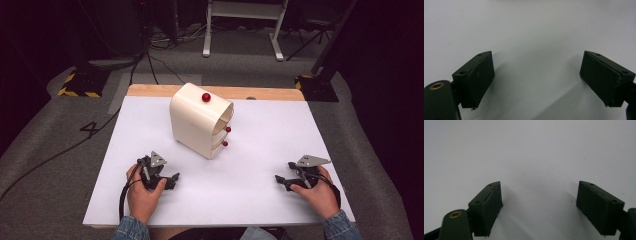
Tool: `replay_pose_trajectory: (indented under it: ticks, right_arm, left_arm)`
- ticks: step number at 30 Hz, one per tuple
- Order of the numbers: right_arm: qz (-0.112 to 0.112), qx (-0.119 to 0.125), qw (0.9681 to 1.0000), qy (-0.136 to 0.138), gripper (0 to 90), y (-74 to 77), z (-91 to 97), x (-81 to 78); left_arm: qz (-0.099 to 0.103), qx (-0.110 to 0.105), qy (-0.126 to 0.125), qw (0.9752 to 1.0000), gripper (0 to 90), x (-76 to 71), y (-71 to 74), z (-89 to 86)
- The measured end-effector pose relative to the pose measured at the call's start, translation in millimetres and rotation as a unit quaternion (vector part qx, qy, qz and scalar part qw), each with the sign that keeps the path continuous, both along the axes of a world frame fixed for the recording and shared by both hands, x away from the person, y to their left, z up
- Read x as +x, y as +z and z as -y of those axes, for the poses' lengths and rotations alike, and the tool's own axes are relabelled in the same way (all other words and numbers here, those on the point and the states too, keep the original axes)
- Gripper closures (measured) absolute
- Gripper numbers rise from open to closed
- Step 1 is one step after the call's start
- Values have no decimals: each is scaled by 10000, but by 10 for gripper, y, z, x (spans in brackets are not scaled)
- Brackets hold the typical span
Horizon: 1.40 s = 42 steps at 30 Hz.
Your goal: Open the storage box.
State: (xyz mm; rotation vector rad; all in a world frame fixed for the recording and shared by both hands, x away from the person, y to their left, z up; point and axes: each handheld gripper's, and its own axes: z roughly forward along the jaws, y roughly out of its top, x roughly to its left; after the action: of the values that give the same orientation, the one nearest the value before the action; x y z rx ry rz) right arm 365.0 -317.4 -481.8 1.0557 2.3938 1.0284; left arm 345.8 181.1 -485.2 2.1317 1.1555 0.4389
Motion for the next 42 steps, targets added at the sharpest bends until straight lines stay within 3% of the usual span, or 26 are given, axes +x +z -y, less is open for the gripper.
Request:
replay_pose_trajectory:
  ticks: [1, 2, 5, 9, 12, 17, 19, 20, 22, 23, 31, 33, 35, 42]
  right_arm:
    - [-10, -9, 10000, 19, 216, 4, -1, 5]
    - [-2, 18, 10000, 75, 317, 20, 3, 8]
    - [-7, 48, 9998, 187, 340, 31, -1, 3]
    - [160, 167, 9993, 288, 359, 85, -12, -12]
    - [273, 545, 9973, 418, 401, 234, -27, -38]
    - [460, 667, 9952, 552, 448, 413, -72, -50]
    - [531, 786, 9934, 646, 471, 486, -104, -39]
    - [580, 965, 9902, 825, 512, 552, -141, -25]
    - [580, 1035, 9890, 881, 524, 586, -157, -20]
    - [660, 1139, 9865, 978, 542, 653, -189, -18]
    - [804, 1391, 9789, 1262, 594, 821, -336, 89]
    - [704, 1373, 9803, 1233, 591, 814, -392, 161]
    - [627, 1191, 9846, 1117, 591, 797, -453, 238]
    - [567, 1159, 9832, 1292, 594, 787, -652, 435]
  left_arm:
    - [1, 0, -1, 10000, 124, 0, 0, 0]
    - [-7, -13, 7, 10000, 124, -1, -1, 2]
    - [6, 6, -9, 10000, 124, 2, 0, -1]
    - [-6, -12, 8, 10000, 124, -1, -1, 2]
    - [17, 19, -14, 10000, 124, 2, 1, -3]
    - [1, 17, -12, 10000, 124, -1, 1, -2]
    - [1, 16, -12, 10000, 124, -1, 1, -2]
    - [2, -5, 3, 10000, 124, -1, -1, 0]
    - [2, 17, -13, 10000, 124, 0, 1, -3]
    - [4, -2, 1, 10000, 124, -1, -1, 0]
    - [2, -2, 0, 10000, 124, 0, 0, 0]
    - [0, -3, 0, 10000, 124, 0, 0, 0]
    - [2, 7, -13, 10000, 123, 2, 0, -2]
    - [2, -2, 0, 10000, 124, -1, -1, 0]
